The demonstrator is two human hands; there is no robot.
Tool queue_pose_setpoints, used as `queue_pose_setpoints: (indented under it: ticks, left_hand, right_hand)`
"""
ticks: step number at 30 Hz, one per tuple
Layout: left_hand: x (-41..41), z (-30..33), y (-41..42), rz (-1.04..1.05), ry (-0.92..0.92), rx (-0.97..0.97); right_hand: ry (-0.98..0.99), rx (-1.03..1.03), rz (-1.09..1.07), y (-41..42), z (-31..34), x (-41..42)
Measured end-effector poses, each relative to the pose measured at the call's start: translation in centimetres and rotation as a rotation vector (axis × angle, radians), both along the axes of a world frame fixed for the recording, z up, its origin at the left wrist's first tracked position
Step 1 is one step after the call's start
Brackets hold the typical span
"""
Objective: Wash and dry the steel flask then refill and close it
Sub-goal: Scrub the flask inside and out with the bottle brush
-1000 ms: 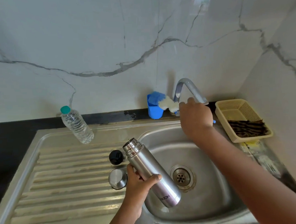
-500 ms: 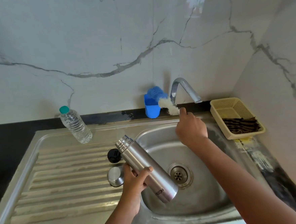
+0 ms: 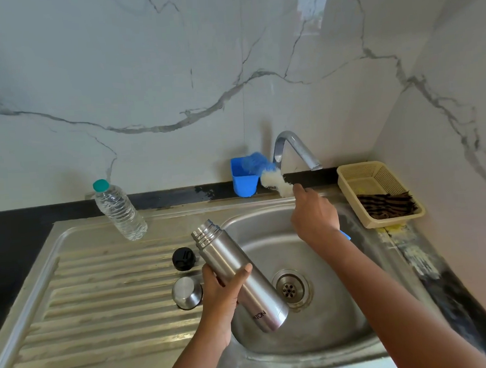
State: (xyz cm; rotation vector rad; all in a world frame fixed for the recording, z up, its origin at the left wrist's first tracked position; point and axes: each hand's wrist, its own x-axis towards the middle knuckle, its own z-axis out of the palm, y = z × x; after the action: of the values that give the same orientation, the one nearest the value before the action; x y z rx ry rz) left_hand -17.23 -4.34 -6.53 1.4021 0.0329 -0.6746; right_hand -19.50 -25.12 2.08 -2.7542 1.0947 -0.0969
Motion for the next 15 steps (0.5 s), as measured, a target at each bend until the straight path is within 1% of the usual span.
queue_pose_setpoints:
  ticks: [9, 15]
  left_hand:
    - [0.7, 1.7, -0.5, -0.009, -0.266, 0.052]
    - [1.9, 1.6, -0.9, -0.03, -0.333, 0.127]
  right_hand:
    - [-0.056, 0.037, -0.01, -0.4, 0.3, -1.2]
    - [-0.146, 0.07, -0.051, -1.0, 2.0, -3.3]
